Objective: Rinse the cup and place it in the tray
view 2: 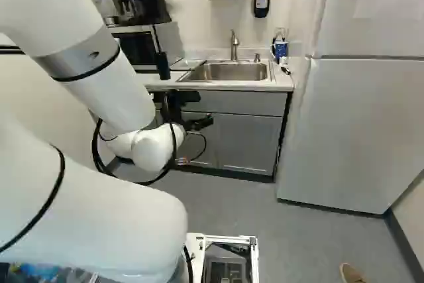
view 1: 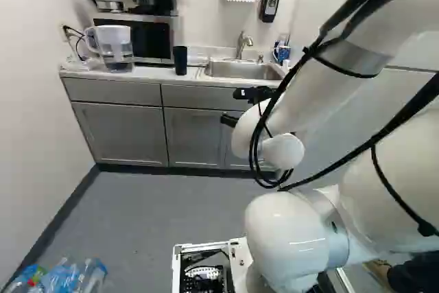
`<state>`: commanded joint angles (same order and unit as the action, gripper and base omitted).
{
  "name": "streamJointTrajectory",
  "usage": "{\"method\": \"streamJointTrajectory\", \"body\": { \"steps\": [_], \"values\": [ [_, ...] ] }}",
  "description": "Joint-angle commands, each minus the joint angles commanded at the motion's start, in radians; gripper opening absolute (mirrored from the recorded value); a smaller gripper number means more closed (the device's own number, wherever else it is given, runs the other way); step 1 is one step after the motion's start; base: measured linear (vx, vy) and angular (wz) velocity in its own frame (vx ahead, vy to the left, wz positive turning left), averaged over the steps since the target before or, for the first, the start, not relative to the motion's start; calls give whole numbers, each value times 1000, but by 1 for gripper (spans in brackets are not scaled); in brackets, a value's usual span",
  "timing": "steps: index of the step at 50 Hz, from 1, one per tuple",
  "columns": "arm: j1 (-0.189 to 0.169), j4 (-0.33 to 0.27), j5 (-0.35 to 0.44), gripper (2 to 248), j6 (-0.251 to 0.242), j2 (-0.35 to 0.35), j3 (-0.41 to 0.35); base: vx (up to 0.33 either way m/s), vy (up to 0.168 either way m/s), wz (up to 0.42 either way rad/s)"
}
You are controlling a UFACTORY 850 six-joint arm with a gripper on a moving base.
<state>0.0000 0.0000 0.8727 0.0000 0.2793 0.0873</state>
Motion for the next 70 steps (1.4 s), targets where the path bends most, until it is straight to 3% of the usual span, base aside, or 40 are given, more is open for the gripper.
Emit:
{"method": "streamJointTrajectory", "body": {
  "steps": [29, 70],
  "values": [
    [-1, 0, 0, 247, 0, 11, 6, 0, 0, 0],
    [-20, 0, 0, 247, 0, -44, 155, 0, 0, 0]
  ]
}}
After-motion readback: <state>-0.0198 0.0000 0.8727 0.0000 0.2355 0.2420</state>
